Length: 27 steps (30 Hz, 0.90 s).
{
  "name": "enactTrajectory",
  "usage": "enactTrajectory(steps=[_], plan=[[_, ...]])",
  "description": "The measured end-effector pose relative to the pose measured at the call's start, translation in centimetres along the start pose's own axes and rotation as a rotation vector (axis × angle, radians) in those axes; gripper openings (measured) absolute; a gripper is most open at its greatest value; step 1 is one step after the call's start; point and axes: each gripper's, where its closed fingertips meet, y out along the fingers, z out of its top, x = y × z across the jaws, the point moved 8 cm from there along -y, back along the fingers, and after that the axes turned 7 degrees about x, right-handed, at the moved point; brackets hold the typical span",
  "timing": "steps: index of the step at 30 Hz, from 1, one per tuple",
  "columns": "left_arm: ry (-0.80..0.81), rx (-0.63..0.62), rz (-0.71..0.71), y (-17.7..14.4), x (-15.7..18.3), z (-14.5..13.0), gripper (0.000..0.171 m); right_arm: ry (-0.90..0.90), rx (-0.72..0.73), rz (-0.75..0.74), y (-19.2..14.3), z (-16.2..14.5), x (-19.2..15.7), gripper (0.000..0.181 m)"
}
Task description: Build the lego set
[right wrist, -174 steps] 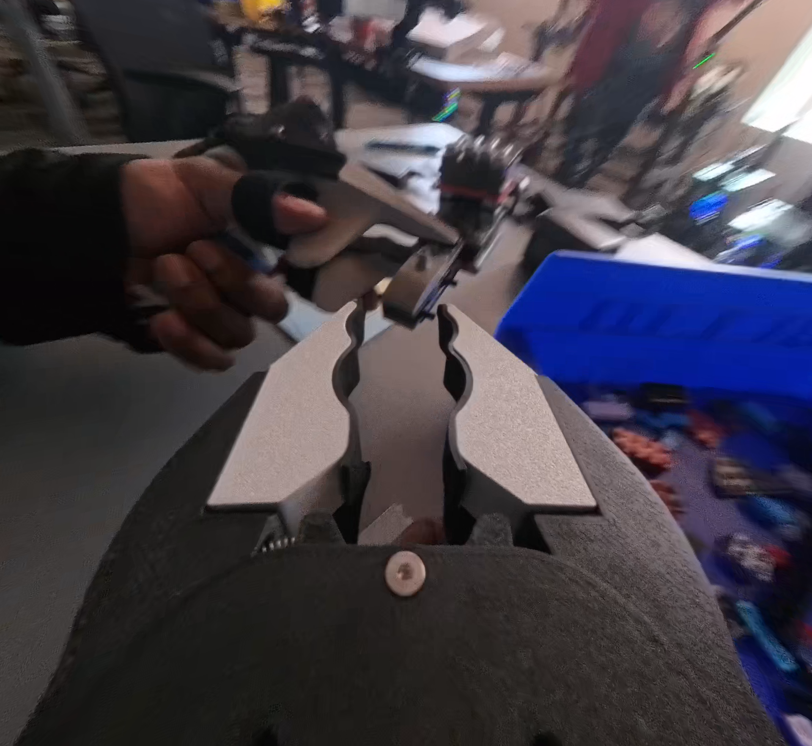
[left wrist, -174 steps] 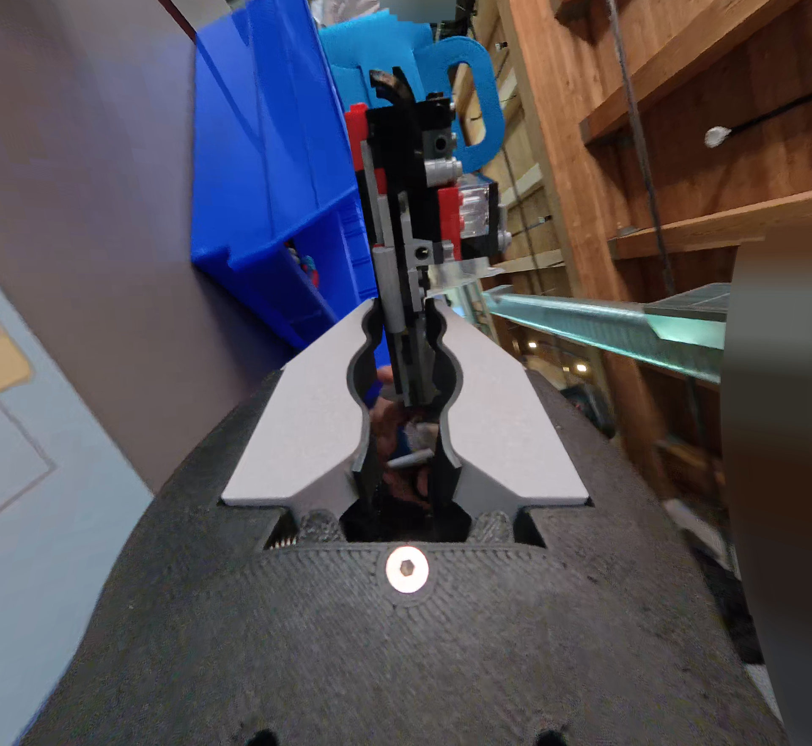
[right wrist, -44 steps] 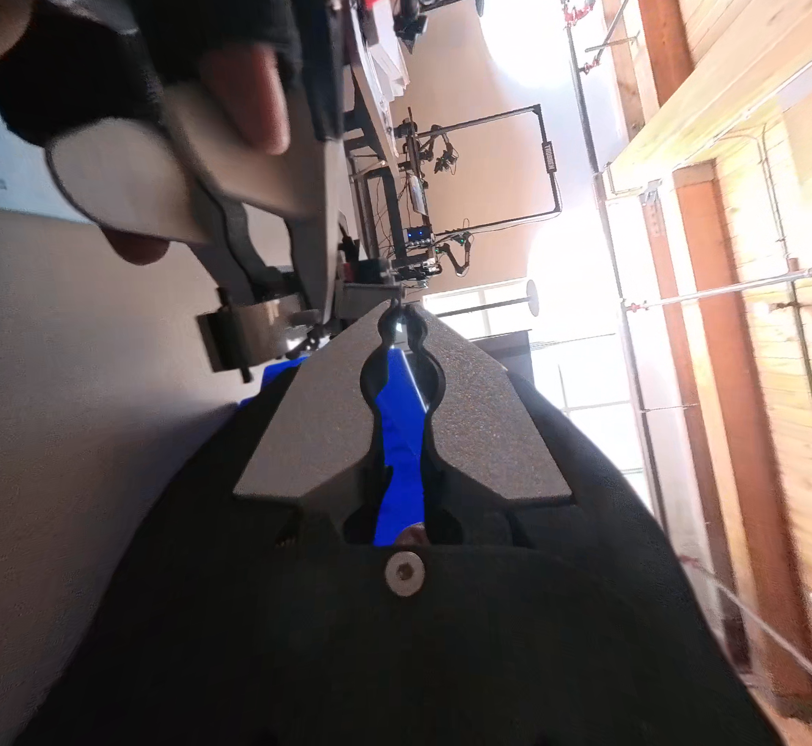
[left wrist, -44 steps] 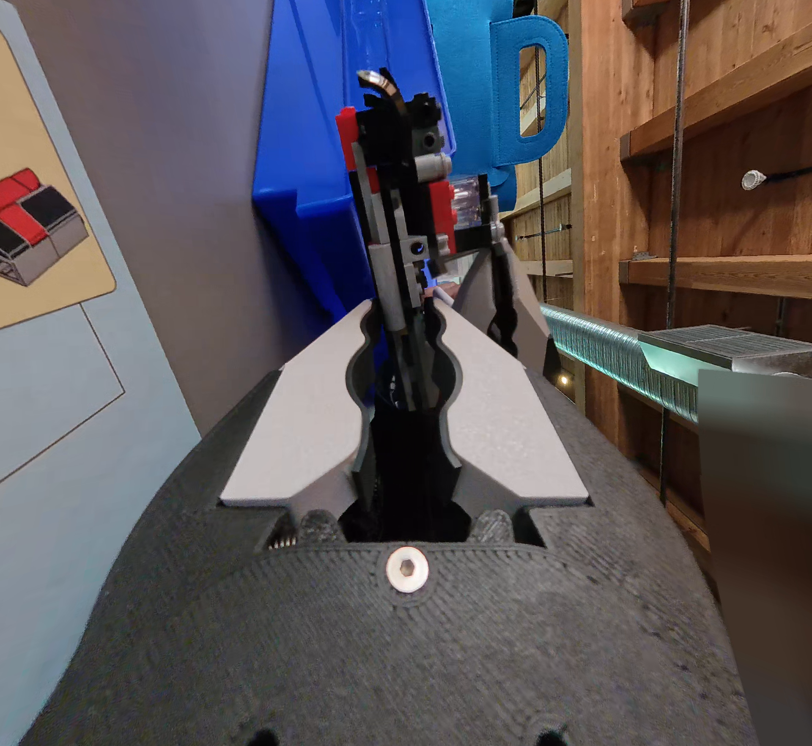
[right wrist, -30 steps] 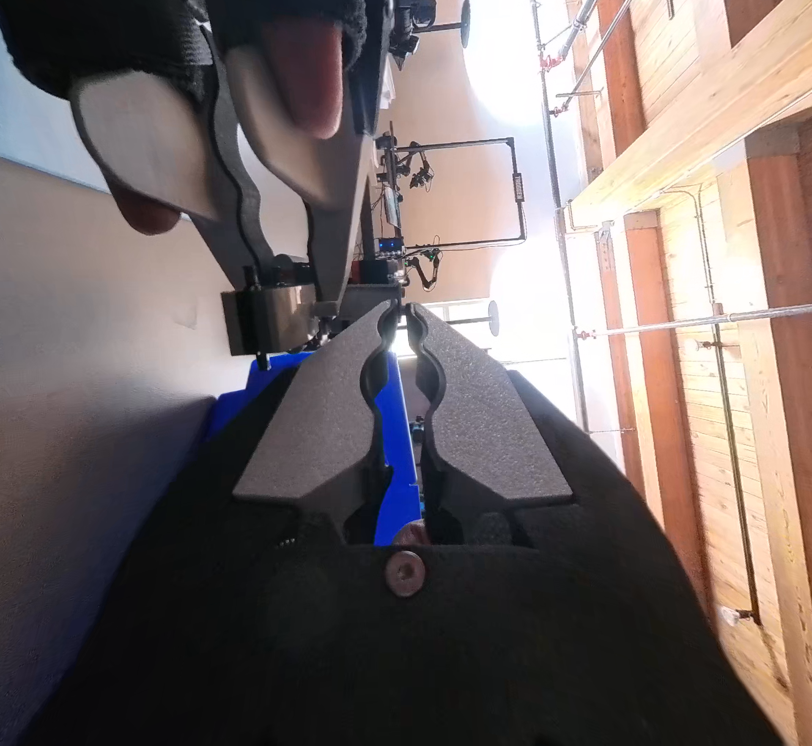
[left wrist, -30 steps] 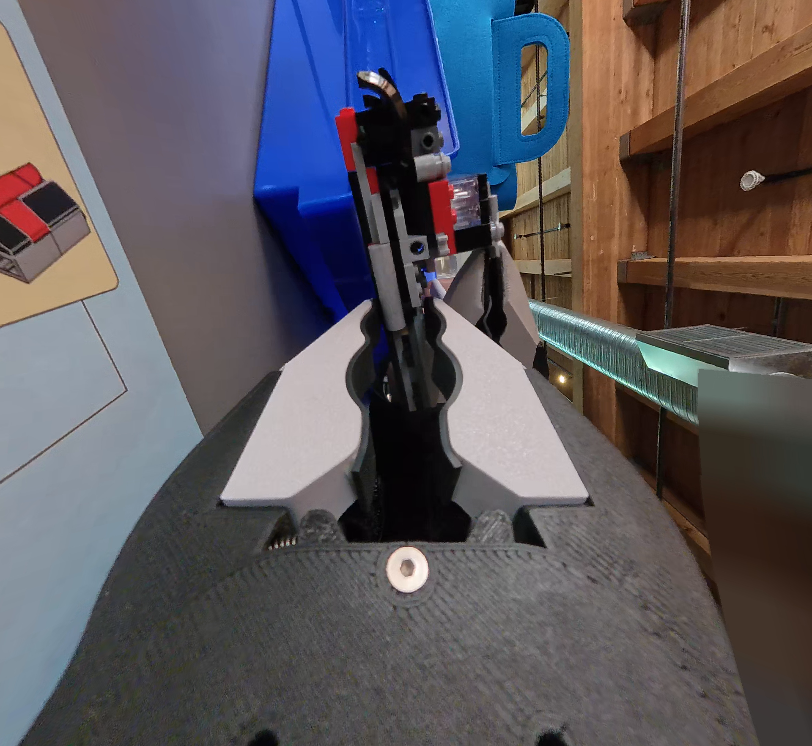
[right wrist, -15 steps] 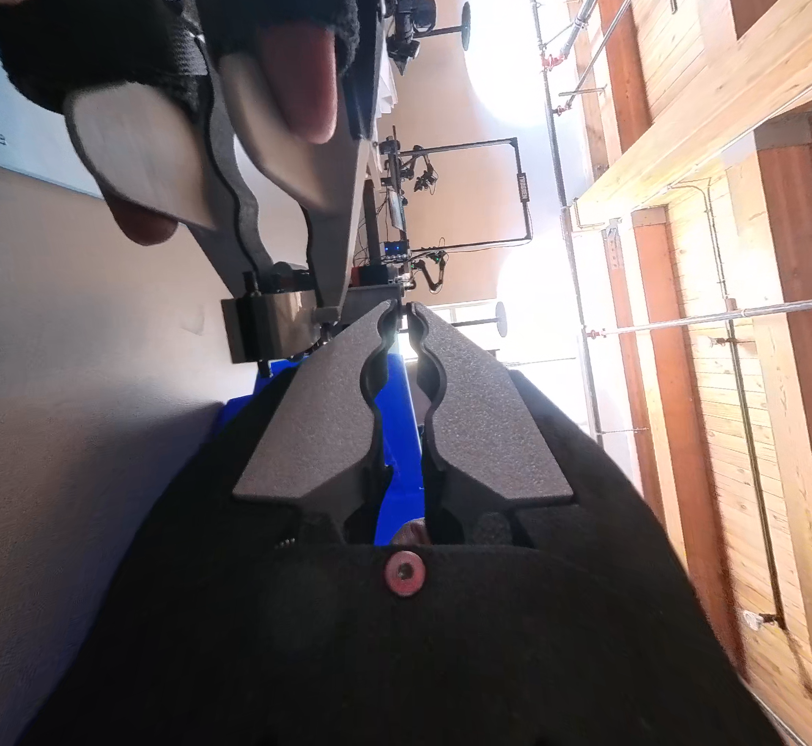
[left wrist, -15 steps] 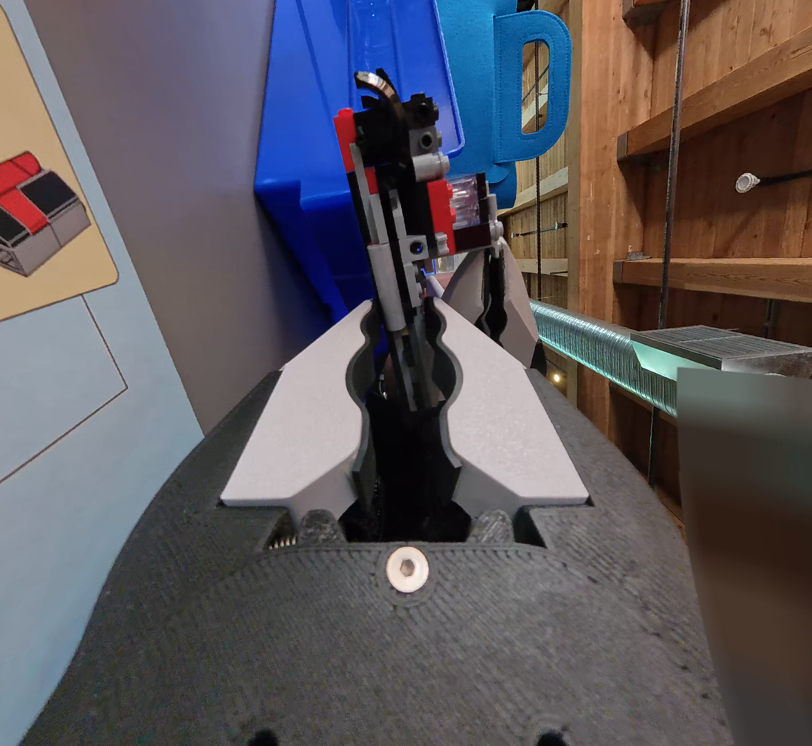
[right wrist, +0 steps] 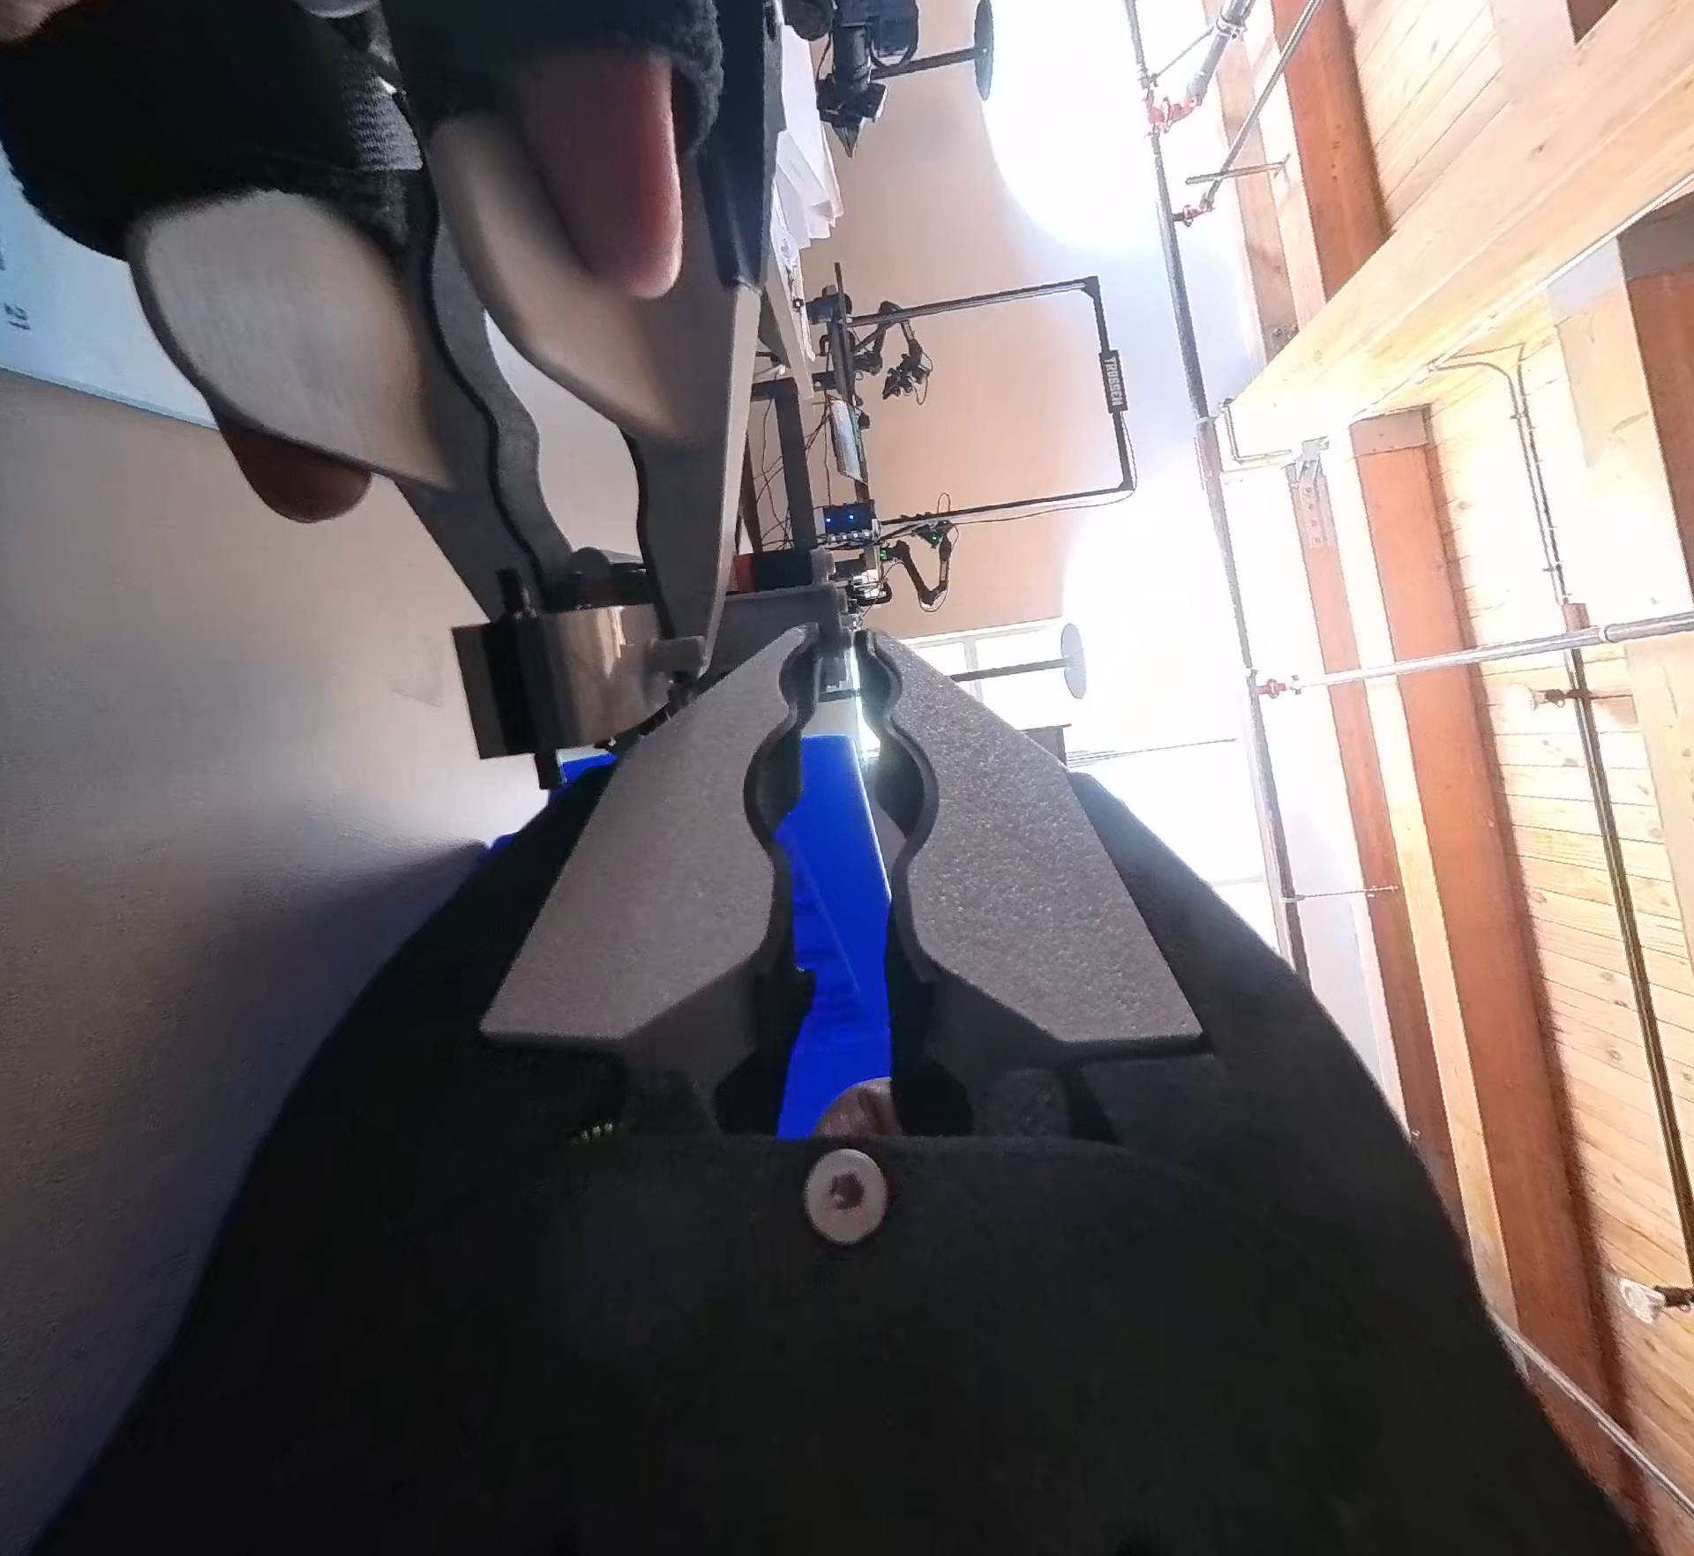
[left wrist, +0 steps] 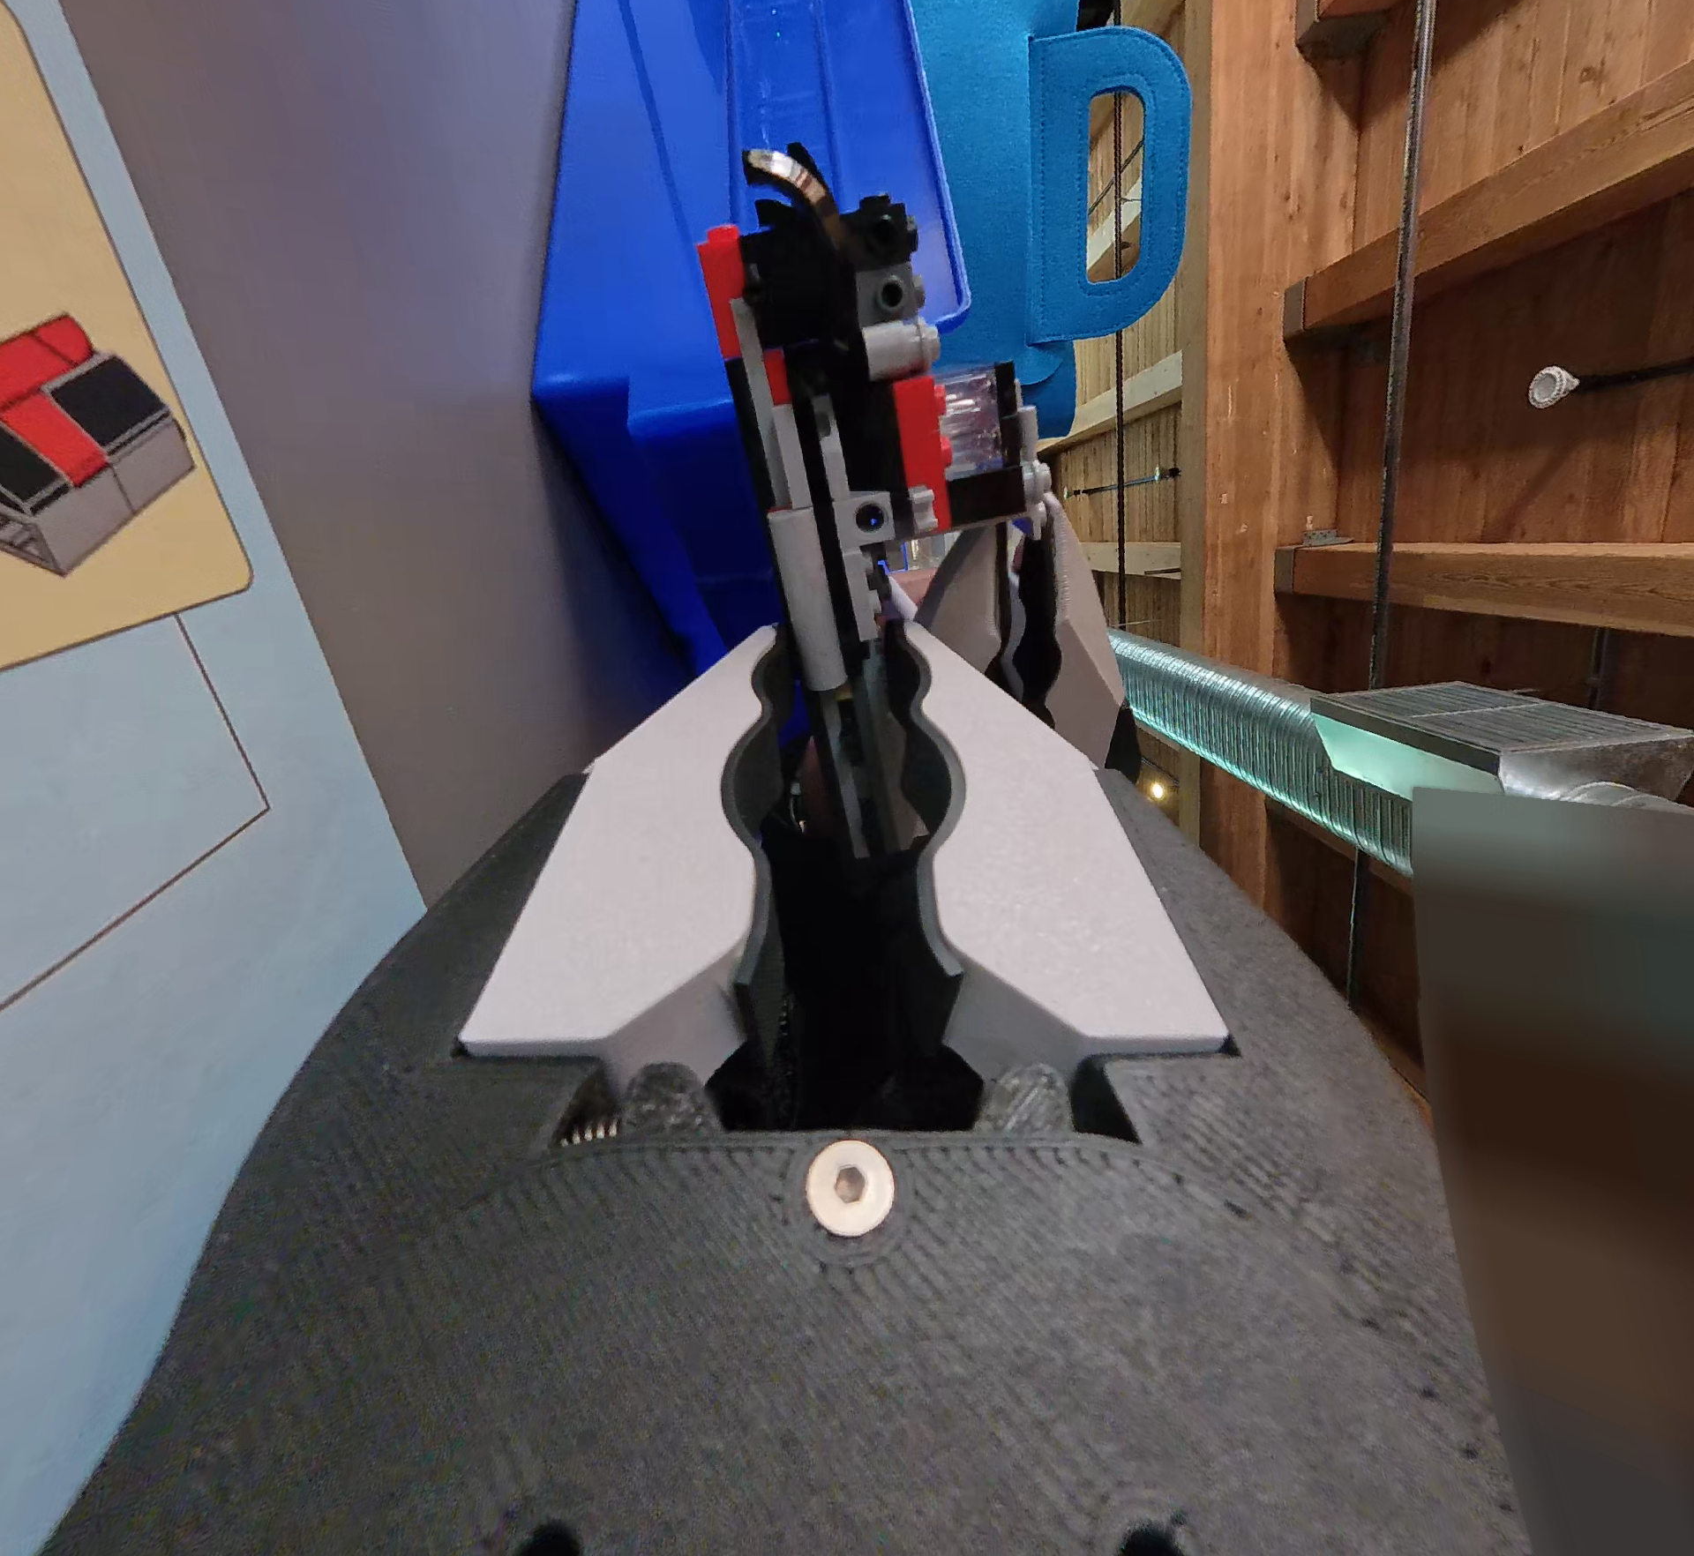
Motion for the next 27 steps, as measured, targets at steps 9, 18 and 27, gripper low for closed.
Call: enactTrajectory(steps=[9,18,27], plan=[[-0.002,0.006,0.001,-0.1,0.0,0.1,0.021,0.035,-0.008,-0.002,-0.1,0.0,0.4,0.016],[-0.01,0.03,-0.012,-0.6,0.3,0.7,0.021,0.169,-0.015,0.118,-1.4,0.1,0.6,0.046],[-0.011,0.041,-0.022,-0.8,0.6,1.0,0.021,0.176,-0.055,0.179,-1.3,0.0,0.4,0.073]])
